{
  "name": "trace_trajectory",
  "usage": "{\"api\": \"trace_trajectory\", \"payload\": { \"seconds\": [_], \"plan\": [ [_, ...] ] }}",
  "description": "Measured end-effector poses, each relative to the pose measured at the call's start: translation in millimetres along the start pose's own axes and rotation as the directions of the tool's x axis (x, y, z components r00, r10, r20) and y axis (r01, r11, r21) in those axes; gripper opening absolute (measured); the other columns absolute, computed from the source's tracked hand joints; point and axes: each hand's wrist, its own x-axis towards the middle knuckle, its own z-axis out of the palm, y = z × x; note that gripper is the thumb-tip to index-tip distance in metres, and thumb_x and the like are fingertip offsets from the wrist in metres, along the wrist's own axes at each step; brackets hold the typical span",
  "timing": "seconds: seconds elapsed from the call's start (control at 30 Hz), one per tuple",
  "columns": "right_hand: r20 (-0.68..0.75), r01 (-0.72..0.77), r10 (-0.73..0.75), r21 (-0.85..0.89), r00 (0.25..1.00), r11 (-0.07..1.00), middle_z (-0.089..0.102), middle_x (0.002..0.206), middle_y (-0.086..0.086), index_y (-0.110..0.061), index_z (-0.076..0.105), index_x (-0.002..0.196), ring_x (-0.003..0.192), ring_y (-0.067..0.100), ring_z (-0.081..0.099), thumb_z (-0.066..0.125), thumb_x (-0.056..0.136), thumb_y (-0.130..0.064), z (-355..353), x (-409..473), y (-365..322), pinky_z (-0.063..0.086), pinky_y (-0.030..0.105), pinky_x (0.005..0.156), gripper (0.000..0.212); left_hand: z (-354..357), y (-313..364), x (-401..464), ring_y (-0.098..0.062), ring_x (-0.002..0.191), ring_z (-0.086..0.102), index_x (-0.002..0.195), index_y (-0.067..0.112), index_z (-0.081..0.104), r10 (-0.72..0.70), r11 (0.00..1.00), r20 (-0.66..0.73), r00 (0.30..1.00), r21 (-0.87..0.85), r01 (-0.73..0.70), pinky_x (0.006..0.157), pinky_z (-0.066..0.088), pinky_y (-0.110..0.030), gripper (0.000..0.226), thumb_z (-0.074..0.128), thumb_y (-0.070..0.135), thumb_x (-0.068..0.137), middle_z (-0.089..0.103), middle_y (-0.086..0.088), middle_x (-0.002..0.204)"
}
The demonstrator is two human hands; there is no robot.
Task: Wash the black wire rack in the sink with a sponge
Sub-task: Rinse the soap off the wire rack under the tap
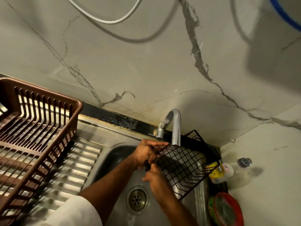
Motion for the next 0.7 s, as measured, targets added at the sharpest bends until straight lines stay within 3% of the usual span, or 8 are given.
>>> {"api": "trace_trajectory", "payload": {
  "seconds": [0.1, 0.23, 0.33, 0.4, 0.47, 0.53, 0.63, 0.7],
  "plan": [
    [0.091, -0.007, 0.026, -0.206, 0.996, 0.979, 0.064, 0.102, -0.015, -0.041, 0.046, 0.138, 0.090, 0.004, 0.061, 0.055, 0.081, -0.014, -14, -2, 15, 0.050, 0.026, 0.080, 0.063, -6, 3, 2, -0.011, 0.092, 0.074, 0.108, 0.007, 0.076, 0.043, 0.995, 0.000, 0.999, 0.088, -0.043, 0.053, 0.048, -0.023, 0.075, 0.037, -0.041, 0.066, 0.078, -0.003, 0.106],
    [0.103, 0.004, 0.066, -0.566, 0.992, 0.824, 0.066, 0.122, -0.005, -0.028, 0.052, 0.139, 0.101, 0.011, 0.063, 0.056, 0.076, -0.024, -23, 3, 25, 0.053, 0.026, 0.085, 0.064, -6, 6, 2, -0.013, 0.081, 0.073, 0.108, 0.011, 0.076, 0.081, 0.983, -0.012, 0.997, 0.167, -0.078, 0.042, 0.034, -0.022, 0.070, 0.043, -0.038, 0.071, 0.079, 0.003, 0.099],
    [-0.091, 0.043, -0.104, -0.513, 0.990, 0.858, 0.065, 0.113, -0.004, -0.025, 0.057, 0.130, 0.097, 0.014, 0.063, 0.057, 0.081, -0.019, -8, 13, 11, 0.054, 0.027, 0.077, 0.049, 2, 7, 7, -0.008, 0.091, 0.074, 0.110, 0.015, 0.075, 0.202, 0.931, 0.016, 0.979, 0.306, -0.197, 0.062, 0.058, -0.031, 0.069, 0.056, -0.034, 0.066, 0.078, 0.011, 0.098],
    [-0.150, 0.082, -0.157, -0.416, 0.976, 0.906, 0.059, 0.122, -0.011, -0.029, 0.048, 0.140, 0.100, 0.007, 0.058, 0.058, 0.085, -0.012, -3, 21, 11, 0.052, 0.022, 0.078, 0.059, 7, 16, 12, -0.013, 0.103, 0.074, 0.115, 0.008, 0.075, 0.291, 0.867, 0.089, 0.953, 0.396, -0.302, 0.082, 0.062, -0.033, 0.066, 0.065, -0.027, 0.060, 0.077, 0.006, 0.106],
    [-0.061, 0.118, -0.149, -0.357, 0.987, 0.927, 0.048, 0.139, -0.016, -0.036, 0.030, 0.153, 0.120, 0.001, 0.050, 0.059, 0.084, -0.006, -9, 21, 22, 0.046, 0.019, 0.095, 0.080, 5, 25, 15, -0.016, 0.106, 0.073, 0.119, 0.008, 0.073, 0.314, 0.840, 0.131, 0.940, 0.423, -0.339, 0.085, 0.061, -0.032, 0.070, 0.065, -0.023, 0.057, 0.076, 0.001, 0.111],
    [0.075, 0.122, -0.099, -0.418, 0.992, 0.900, 0.048, 0.144, -0.020, -0.041, 0.028, 0.154, 0.129, -0.001, 0.047, 0.058, 0.079, -0.010, -24, 16, 33, 0.042, 0.020, 0.106, 0.087, -1, 29, 17, -0.016, 0.110, 0.072, 0.121, 0.008, 0.072, 0.317, 0.839, 0.133, 0.939, 0.423, -0.342, 0.091, 0.060, -0.037, 0.073, 0.063, -0.027, 0.058, 0.074, -0.004, 0.117],
    [0.149, 0.099, -0.006, -0.628, 0.989, 0.772, 0.067, 0.122, -0.014, -0.038, 0.053, 0.137, 0.110, 0.009, 0.063, 0.053, 0.074, -0.016, -41, 12, 37, 0.052, 0.025, 0.093, 0.067, -5, 24, 17, -0.007, 0.109, 0.070, 0.123, 0.009, 0.067, 0.298, 0.855, 0.096, 0.950, 0.416, -0.310, 0.093, 0.058, -0.030, 0.076, 0.061, -0.034, 0.061, 0.071, 0.000, 0.117],
    [0.147, 0.041, 0.073, -0.650, 0.986, 0.759, 0.071, 0.108, -0.008, -0.030, 0.065, 0.121, 0.097, 0.012, 0.065, 0.054, 0.077, -0.014, -44, 21, 33, 0.052, 0.024, 0.080, 0.048, -3, 18, 17, -0.005, 0.111, 0.069, 0.125, 0.004, 0.066, 0.281, 0.875, 0.076, 0.957, 0.389, -0.289, 0.094, 0.057, -0.028, 0.073, 0.060, -0.035, 0.064, 0.071, -0.001, 0.120]
  ]
}}
